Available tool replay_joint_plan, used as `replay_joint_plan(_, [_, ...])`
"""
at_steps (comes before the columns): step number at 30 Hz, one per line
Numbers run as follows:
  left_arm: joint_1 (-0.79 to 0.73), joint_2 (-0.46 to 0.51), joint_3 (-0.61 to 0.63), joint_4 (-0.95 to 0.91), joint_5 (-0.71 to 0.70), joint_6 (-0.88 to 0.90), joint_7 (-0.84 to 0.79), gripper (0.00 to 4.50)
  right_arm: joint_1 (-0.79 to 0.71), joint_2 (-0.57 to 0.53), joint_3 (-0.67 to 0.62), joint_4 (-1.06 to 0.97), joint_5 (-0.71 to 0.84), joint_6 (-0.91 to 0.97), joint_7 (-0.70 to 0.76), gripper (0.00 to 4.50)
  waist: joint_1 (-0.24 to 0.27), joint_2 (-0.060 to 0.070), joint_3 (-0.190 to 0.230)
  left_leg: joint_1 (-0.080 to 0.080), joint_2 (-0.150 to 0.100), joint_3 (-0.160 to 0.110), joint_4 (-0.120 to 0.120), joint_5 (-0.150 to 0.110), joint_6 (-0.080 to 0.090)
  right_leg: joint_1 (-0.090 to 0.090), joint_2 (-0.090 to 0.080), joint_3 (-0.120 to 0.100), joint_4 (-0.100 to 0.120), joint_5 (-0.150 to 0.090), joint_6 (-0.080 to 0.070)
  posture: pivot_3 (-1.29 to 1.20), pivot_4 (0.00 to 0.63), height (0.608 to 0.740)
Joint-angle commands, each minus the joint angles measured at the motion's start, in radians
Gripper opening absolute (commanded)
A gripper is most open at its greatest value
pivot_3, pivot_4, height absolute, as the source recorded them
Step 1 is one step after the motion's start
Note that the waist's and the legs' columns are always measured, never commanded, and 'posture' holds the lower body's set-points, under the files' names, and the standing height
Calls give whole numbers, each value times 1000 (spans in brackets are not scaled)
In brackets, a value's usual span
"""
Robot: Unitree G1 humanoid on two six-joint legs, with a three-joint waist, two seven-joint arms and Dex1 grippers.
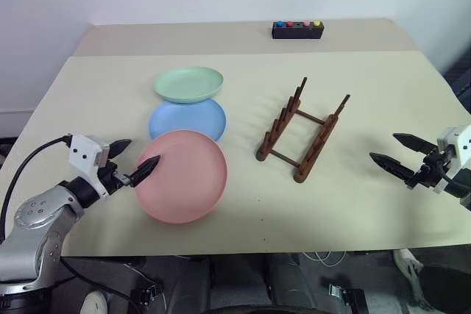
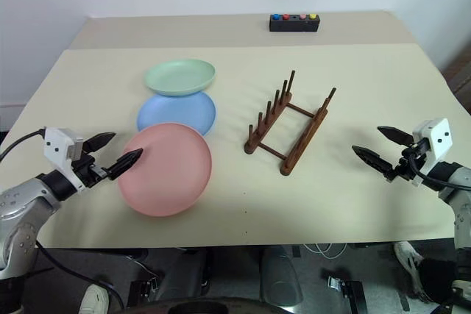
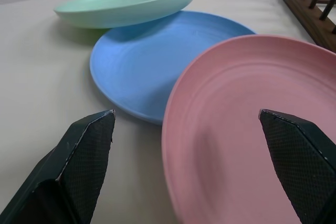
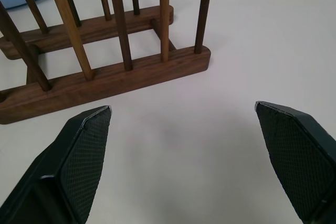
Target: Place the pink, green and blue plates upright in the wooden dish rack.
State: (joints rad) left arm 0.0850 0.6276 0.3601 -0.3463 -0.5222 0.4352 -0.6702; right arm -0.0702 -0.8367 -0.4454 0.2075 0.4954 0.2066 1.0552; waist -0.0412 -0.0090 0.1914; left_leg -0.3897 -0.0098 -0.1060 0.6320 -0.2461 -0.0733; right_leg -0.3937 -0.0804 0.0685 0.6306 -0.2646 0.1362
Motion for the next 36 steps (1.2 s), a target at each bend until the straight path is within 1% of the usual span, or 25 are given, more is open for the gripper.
replay_joint_plan(1, [-4,3,-3,-39,-10,3,2,4500,10,2,-25,-39,17,-3,-3,4484,1,0,0,0,0,0,0,0,0,0,0,0,0,0,0,0,150,734])
replay_joint_plan(5, [-9,5,-32,-75,-23,19,-10,4500,18,9,-22,-53,18,1,-8,4484,0,0,0,0,0,0,0,0,0,0,0,0,0,0,0,0,150,734])
replay_joint_plan(8, [-22,36,-135,-171,-83,79,-91,4500,29,11,-26,-61,19,4,-13,4484,2,0,0,0,0,0,0,0,0,0,0,0,0,0,0,0,150,734])
replay_joint_plan(11, [-72,56,-240,-223,-94,120,-127,4500,42,15,-30,-73,20,8,-19,4484,4,0,0,0,0,0,0,0,0,0,0,0,0,0,0,0,150,734])
replay_joint_plan(13, [-149,50,-351,-233,-44,121,-137,4500,57,21,-34,-94,24,12,-28,4484,8,0,0,0,0,0,0,0,0,0,0,0,0,0,0,0,150,734])
replay_joint_plan(14, [-197,30,-406,-230,-24,128,-128,4500,65,23,-37,-103,26,15,-32,4484,8,0,0,0,0,0,1,0,0,1,0,0,0,0,0,0,150,734])
replay_joint_plan(17, [-365,-53,-605,-177,109,182,-44,4500,110,40,-62,-154,39,21,-51,4484,15,0,0,0,0,0,1,0,0,2,0,0,0,1,2,0,150,734])
replay_joint_plan(18, [-411,-89,-650,-146,137,214,-11,4500,129,46,-74,-172,44,23,-58,4484,21,1,0,0,-1,0,2,0,0,2,0,0,0,2,3,0,150,734])
replay_joint_plan(20, [-447,-122,-678,-119,155,249,15,4500,155,56,-83,-207,50,30,-75,4484,22,1,0,0,-1,0,2,0,0,2,0,0,0,2,4,0,150,734])
replay_joint_plan(23, [-472,-155,-717,-129,156,254,-1,4500,191,74,-92,-253,58,37,-101,4484,16,1,0,1,-1,0,0,0,0,1,1,0,0,2,4,0,150,734])
replay_joint_plan(25, [-511,-224,-737,-93,128,318,16,4500,198,86,-93,-257,60,34,-110,4484,23,1,0,0,0,0,-1,0,0,0,1,0,0,2,4,0,150,734])
replay_joint_plan(27, [-548,-264,-747,-45,122,360,14,4500,186,95,-89,-251,61,32,-117,4484,28,1,0,0,-1,0,2,0,0,1,1,0,0,2,4,0,150,734])
replay_joint_plan(30, [-569,-259,-749,-21,139,373,-2,4500,189,117,-74,-278,56,35,-135,4484,25,1,0,0,-1,0,5,0,0,3,1,0,0,1,2,0,150,734])
replay_joint_plan(32, [-608,-287,-776,11,151,393,4,4500,187,132,-67,-286,59,40,-142,4484,23,1,0,0,-1,0,4,0,0,2,1,0,0,1,2,0,150,734])
replay_joint_plan(36, [-666,-308,-809,53,185,406,7,4500,205,164,-63,-327,68,45,-161,4484,28,1,0,-1,-1,-1,4,0,0,2,1,0,0,2,3,0,150,734])
